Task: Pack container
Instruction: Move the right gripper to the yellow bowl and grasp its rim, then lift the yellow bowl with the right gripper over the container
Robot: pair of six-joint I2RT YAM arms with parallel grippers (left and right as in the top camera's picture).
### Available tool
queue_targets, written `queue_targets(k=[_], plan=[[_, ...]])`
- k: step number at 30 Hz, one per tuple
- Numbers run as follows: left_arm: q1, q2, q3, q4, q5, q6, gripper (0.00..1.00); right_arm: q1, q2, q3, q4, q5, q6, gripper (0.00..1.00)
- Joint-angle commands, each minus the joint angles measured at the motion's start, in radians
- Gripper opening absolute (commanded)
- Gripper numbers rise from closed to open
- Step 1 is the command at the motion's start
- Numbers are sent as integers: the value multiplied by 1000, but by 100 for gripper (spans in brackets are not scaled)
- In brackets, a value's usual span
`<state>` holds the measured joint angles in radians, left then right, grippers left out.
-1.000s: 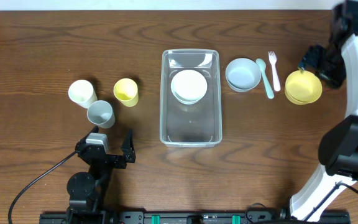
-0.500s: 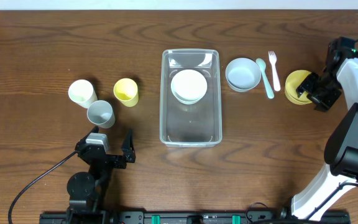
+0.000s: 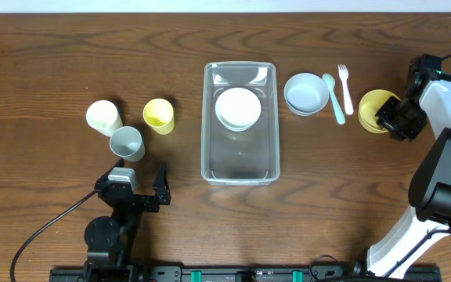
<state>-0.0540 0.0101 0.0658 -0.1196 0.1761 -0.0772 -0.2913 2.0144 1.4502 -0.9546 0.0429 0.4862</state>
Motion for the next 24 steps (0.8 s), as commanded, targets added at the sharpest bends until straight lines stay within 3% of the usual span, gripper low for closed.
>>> queue_targets(k=[1, 9, 13, 24], plan=[[2, -6, -29, -9, -6, 13, 98, -5, 0, -15, 6, 36, -1, 28], [2, -6, -29, -9, -6, 13, 98, -4, 0, -63, 58, 35, 0, 28], [2, -6, -29, -9, -6, 13, 98, -5, 0, -63, 57, 35, -1, 1], [2, -6, -29, -9, -6, 13, 98, -5, -95, 14, -7, -27, -29, 1]])
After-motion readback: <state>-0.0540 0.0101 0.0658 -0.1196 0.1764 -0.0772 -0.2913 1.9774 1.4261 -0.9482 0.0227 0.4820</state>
